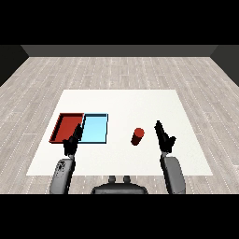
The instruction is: Pick the red can and put it in the red box
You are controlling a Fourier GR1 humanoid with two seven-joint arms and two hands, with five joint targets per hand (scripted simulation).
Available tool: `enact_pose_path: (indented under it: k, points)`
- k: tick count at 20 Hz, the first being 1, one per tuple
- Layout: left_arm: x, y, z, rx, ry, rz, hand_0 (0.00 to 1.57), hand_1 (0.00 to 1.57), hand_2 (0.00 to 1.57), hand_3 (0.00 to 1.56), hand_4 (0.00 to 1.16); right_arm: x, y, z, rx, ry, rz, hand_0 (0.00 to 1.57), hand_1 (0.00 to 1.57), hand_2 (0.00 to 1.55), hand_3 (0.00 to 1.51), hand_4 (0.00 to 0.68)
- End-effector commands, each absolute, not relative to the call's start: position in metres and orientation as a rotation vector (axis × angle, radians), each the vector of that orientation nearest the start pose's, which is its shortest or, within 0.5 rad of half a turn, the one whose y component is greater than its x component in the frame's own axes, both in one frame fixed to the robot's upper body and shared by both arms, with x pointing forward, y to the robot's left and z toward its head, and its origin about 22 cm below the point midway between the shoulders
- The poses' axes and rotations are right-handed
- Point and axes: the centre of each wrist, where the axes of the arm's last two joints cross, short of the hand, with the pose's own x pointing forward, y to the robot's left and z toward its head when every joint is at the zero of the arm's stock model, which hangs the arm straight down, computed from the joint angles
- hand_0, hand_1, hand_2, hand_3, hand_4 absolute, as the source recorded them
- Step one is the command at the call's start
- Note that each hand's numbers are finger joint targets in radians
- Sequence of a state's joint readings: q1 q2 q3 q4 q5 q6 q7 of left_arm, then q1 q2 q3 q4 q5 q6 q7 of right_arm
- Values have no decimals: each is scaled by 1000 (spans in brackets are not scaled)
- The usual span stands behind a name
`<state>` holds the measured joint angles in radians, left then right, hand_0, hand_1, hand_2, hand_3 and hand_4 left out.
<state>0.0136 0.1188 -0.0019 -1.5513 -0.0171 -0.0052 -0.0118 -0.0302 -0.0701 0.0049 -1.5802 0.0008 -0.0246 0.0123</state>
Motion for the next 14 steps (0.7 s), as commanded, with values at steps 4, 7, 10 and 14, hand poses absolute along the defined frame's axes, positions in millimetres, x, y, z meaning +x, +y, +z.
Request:
enact_pose_path:
  k: [4,7,10,14]
  points:
    - [239,257,1,118,-1562,-73,0,0,0,0,0,229,-263,5,-91,-1567,70,0,0,0,0,0]
    - [250,251,31,82,-1906,-2,0,0,0,0,0,234,-246,18,71,-1799,15,0,0,0,0,0]
    - [239,260,16,48,-1940,10,0,0,0,0,0,222,-264,7,82,-1822,13,0,0,0,0,0]
    - [242,257,7,40,-1960,18,0,0,0,0,0,214,-266,12,107,-1852,40,0,0,0,0,0]
